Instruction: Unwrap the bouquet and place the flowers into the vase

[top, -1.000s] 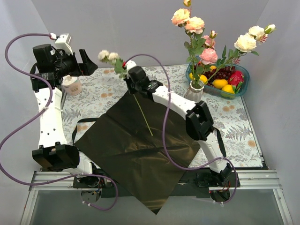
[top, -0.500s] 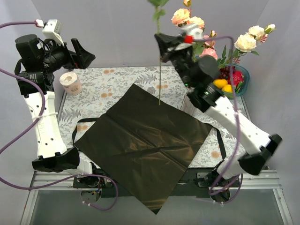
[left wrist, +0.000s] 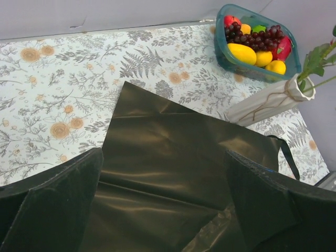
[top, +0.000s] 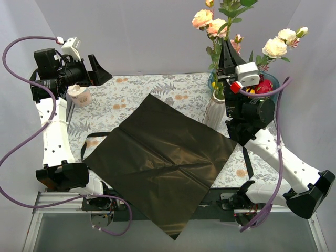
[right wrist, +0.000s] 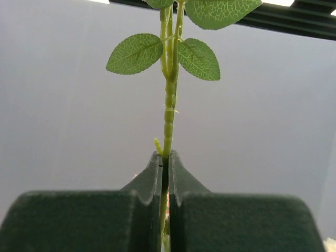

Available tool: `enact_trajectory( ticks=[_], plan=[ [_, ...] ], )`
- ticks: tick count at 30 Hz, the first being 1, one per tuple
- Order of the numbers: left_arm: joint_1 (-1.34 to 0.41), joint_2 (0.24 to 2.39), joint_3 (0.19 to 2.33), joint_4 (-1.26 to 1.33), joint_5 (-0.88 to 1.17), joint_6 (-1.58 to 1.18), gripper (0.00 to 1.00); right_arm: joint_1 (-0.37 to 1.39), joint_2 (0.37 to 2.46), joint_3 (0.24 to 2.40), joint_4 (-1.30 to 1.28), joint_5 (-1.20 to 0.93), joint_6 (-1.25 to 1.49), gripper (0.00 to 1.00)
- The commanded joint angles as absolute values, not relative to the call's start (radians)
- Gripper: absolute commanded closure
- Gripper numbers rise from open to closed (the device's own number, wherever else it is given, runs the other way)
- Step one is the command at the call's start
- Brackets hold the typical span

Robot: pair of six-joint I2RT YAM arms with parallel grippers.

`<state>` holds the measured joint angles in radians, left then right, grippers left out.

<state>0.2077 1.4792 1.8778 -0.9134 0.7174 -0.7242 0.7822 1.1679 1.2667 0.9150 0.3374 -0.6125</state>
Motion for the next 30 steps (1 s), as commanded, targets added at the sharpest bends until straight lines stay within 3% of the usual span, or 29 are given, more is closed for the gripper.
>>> enact_trajectory(
  ticks=[1, 13, 30],
  plan=[
    [0.213, 1.439, 1.870, -0.913, 0.813, -0.673, 0.02, 0.709, 1.149, 1.226, 1.028, 0.370, -0.686, 0.99],
    [0.213, 1.474, 1.894, -0.913, 0.850, -0.658, 0.02, 0.549, 1.158, 1.146, 1.074, 0.315, -0.565, 0.99],
    [0.215, 1.517, 1.942, -0.933, 0.879, -0.646, 0.02, 0.482, 1.298, 1.140, 1.207, 0.307, -0.462, 0.99]
  ],
)
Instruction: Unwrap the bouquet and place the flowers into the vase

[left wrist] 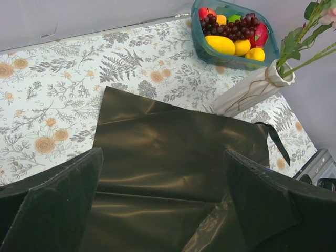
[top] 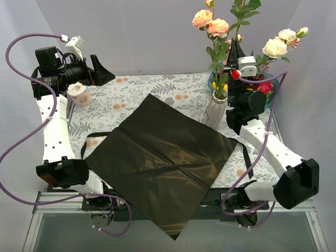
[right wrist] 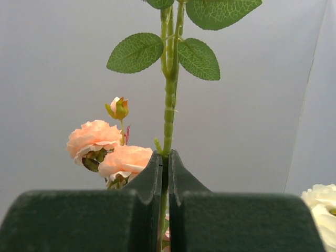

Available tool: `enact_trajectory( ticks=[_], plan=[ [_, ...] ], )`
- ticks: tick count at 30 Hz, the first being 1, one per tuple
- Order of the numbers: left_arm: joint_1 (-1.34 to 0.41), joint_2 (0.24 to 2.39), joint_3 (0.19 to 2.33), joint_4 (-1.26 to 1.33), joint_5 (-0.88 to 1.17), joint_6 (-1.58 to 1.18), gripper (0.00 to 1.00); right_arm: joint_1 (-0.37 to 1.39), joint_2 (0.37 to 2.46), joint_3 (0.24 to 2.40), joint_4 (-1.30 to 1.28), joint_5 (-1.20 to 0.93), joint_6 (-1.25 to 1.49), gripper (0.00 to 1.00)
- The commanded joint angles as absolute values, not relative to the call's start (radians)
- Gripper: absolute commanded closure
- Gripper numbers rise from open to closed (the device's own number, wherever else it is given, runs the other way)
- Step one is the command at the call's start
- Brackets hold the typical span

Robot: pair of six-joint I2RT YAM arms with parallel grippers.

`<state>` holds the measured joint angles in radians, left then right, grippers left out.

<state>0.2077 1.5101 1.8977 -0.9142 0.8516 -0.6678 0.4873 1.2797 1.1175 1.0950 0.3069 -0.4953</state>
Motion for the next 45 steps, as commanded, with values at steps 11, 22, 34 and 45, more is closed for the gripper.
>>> enact_trajectory(
  ticks=[11, 22, 34, 45],
  plan=[
    [0.213, 1.523, 1.937, -0.919, 0.864, -0.646, 0.02, 0.482, 1.252, 0.968, 1.168, 0.337, -0.419, 0.99],
    [0.215, 1.494, 1.829, -0.832, 0.778, -0.703, 0.02, 0.509, 1.031, 0.867, 0.764, 0.385, -0.230, 0.13],
    [0.215, 1.427, 1.730, -0.815, 0.735, -0.687, 0.02, 0.522, 0.818, 0.994, 0.132, 0.399, -0.014, 0.05],
    [0.215, 1.353, 1.612, -0.793, 0.653, -0.669, 0.02, 0.522, 0.861, 1.100, -0.503, 0.456, 0.231, 0.03]
  ],
)
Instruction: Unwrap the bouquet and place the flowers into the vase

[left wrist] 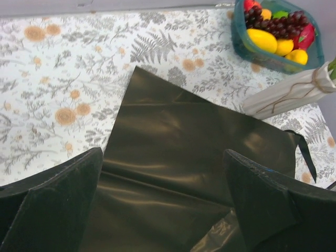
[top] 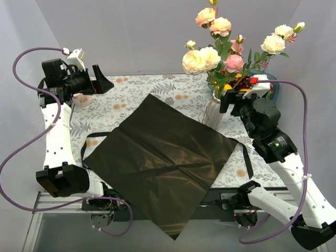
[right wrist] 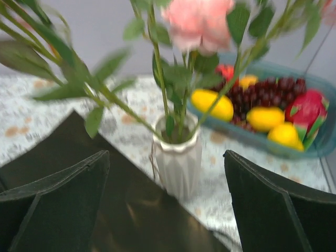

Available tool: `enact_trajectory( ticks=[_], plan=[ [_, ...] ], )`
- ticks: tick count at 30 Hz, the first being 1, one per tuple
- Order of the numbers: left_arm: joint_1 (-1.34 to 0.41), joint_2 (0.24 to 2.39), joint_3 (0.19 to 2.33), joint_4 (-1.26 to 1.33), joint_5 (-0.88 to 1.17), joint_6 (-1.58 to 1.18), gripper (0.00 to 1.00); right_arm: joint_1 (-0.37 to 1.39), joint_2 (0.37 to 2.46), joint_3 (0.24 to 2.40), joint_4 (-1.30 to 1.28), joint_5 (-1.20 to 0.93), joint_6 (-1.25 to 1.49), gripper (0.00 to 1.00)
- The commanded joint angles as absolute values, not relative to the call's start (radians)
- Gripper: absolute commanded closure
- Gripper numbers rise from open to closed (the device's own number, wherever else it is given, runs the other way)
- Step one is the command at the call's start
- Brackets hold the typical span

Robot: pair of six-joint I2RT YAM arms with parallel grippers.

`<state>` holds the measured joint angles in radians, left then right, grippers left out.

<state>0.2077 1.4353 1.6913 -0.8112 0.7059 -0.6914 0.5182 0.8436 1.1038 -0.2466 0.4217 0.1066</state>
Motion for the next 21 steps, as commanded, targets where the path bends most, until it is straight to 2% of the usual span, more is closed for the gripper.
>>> enact_trajectory(
  ticks=[1, 6, 11, 21],
  plan=[
    [0.213, 1.350, 1.577, -0.793, 0.655, -0.664, 0.02, 0.522, 0.845, 1.077, -0.497, 0.450, 0.248, 0.02],
    [0.215, 1.325, 1.502, -0.773, 0.641, -0.661, 0.02, 0.522, 0.788, 0.983, -0.555, 0.471, 0.392, 0.02],
    [0.213, 1.267, 1.382, -0.720, 0.604, -0.672, 0.02, 0.522, 0.891, 1.025, -0.715, 0.506, 0.498, 0.02],
    [0.213, 1.258, 1.296, -0.689, 0.545, -0.675, 0.02, 0.522, 0.870, 1.026, -0.638, 0.373, 0.391, 0.02]
  ],
)
